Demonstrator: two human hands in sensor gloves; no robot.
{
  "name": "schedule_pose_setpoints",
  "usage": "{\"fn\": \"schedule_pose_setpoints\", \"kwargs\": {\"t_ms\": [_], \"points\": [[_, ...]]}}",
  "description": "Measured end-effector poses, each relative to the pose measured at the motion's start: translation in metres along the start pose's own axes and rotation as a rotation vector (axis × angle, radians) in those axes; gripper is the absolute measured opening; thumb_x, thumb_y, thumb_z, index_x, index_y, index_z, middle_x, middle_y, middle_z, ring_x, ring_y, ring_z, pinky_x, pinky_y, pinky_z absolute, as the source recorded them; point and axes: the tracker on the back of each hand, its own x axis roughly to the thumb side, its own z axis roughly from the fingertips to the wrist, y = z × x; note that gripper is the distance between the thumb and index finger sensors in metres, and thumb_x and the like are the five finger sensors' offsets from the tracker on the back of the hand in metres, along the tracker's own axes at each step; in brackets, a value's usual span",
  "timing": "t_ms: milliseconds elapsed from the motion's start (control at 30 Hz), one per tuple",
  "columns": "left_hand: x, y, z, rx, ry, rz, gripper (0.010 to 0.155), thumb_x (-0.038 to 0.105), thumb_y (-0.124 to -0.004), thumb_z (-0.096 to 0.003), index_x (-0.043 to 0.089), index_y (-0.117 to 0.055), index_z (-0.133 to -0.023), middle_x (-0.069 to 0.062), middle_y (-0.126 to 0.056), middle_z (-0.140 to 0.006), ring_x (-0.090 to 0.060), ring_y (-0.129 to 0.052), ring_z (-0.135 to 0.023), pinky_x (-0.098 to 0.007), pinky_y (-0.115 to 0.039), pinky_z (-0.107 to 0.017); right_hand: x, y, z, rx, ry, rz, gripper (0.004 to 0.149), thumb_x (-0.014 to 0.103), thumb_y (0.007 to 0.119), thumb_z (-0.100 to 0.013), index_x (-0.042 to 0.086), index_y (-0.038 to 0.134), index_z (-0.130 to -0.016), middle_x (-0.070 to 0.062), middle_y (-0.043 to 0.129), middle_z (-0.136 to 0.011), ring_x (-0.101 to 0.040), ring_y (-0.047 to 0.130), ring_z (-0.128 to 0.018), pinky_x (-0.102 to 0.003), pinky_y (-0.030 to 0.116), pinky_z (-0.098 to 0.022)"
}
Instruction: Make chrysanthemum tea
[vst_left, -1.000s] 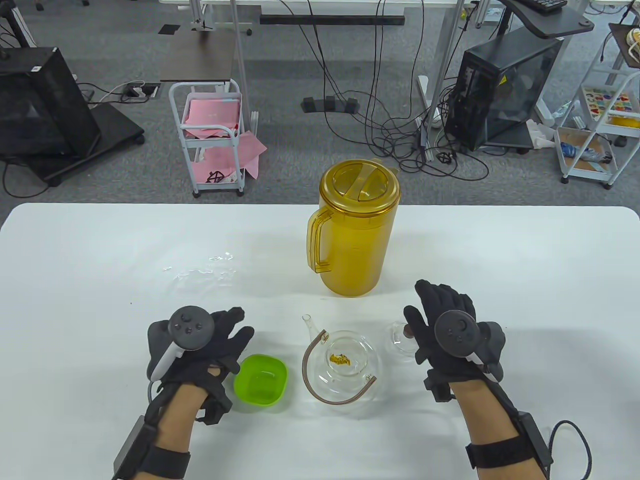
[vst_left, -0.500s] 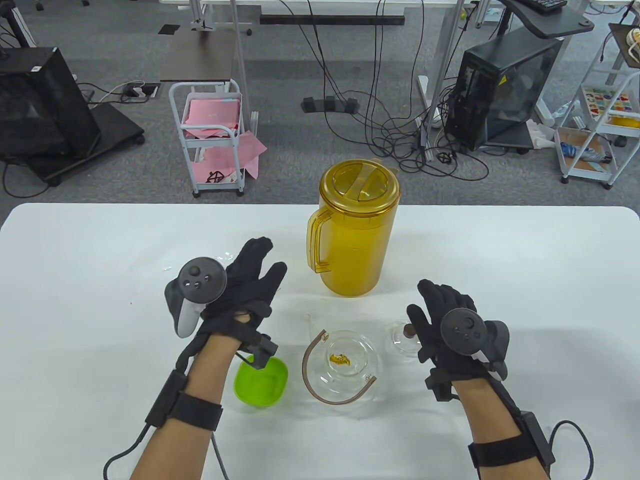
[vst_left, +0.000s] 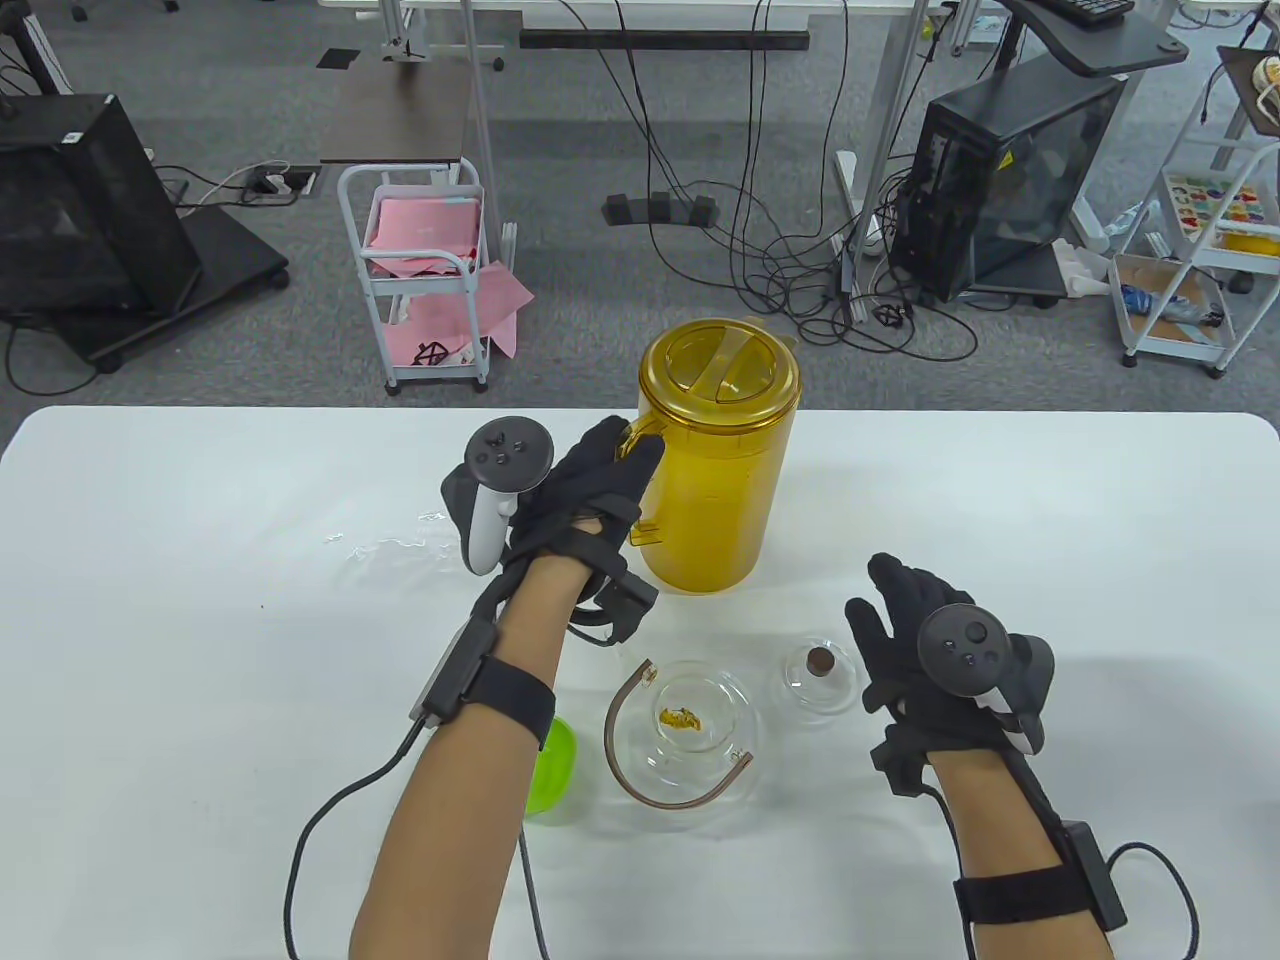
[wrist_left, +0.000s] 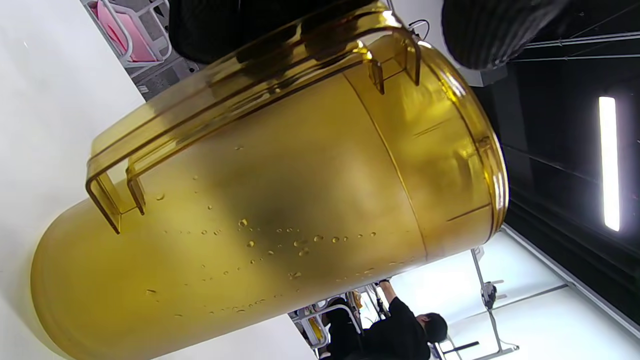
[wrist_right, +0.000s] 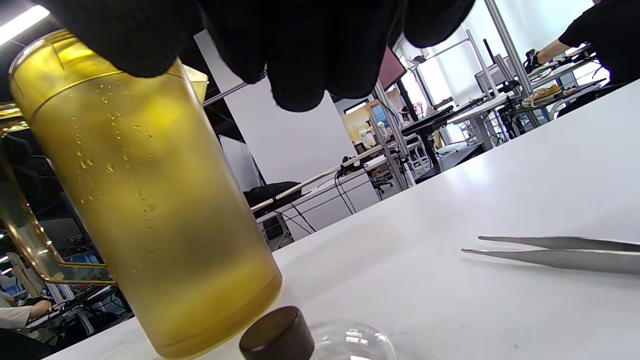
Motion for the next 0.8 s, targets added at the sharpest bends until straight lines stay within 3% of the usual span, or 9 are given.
{"fn": "schedule_pose_setpoints", "kwargs": {"t_ms": [100, 267, 467, 667, 800], "points": [[-0.002, -0.002, -0.004, 0.048, 0.023, 0.033, 0.071, 0.067, -0.070, -0.0540, 0.019, -0.066, -0.106, -0.017, -0.078, -0.106, -0.050, -0.070, -0.097, -0.073, -0.036, -0.073, -0.002, -0.002, -0.002, 0.001, 0.015, -0.017, 0.063, 0.057, 0.068, -0.056, 0.027, 0.058, -0.111, -0.001, 0.067, -0.108, -0.035, 0.068, -0.107, -0.065, 0.048, -0.077], [-0.006, -0.007, -0.010, -0.033, 0.049, 0.143, 0.063, 0.066, -0.070, -0.0550, 0.024, -0.071, -0.102, -0.016, -0.075, -0.106, -0.051, -0.065, -0.099, -0.074, -0.035, -0.073, -0.007, -0.003, -0.002, 0.002, 0.029, -0.022, 0.063, 0.058, 0.068, -0.056, 0.027, 0.059, -0.111, -0.001, 0.068, -0.108, -0.035, 0.069, -0.107, -0.065, 0.048, -0.077], [-0.020, -0.012, -0.013, -0.140, -0.008, 0.347, 0.055, 0.060, -0.072, -0.0565, 0.026, -0.072, -0.099, -0.014, -0.073, -0.105, -0.048, -0.063, -0.101, -0.073, -0.035, -0.075, -0.008, -0.003, -0.003, 0.009, 0.035, -0.024, 0.063, 0.057, 0.068, -0.056, 0.027, 0.059, -0.111, -0.001, 0.068, -0.108, -0.035, 0.069, -0.107, -0.065, 0.048, -0.077], [-0.035, -0.012, -0.003, -0.062, -0.077, 0.557, 0.054, 0.056, -0.071, -0.0568, 0.020, -0.070, -0.097, -0.014, -0.076, -0.094, -0.048, -0.063, -0.092, -0.073, -0.032, -0.074, -0.014, -0.006, -0.004, 0.009, 0.045, -0.028, 0.063, 0.057, 0.067, -0.056, 0.028, 0.059, -0.111, -0.001, 0.067, -0.108, -0.035, 0.068, -0.107, -0.065, 0.047, -0.077], [-0.049, 0.005, 0.007, 0.054, -0.125, 0.651, 0.056, 0.057, -0.066, -0.0578, 0.017, -0.068, -0.097, -0.014, -0.076, -0.088, -0.049, -0.063, -0.083, -0.072, -0.032, -0.073, -0.012, -0.005, -0.004, 0.016, 0.032, -0.016, 0.063, 0.057, 0.068, -0.056, 0.028, 0.059, -0.111, -0.001, 0.067, -0.108, -0.035, 0.068, -0.107, -0.065, 0.048, -0.077]]}}
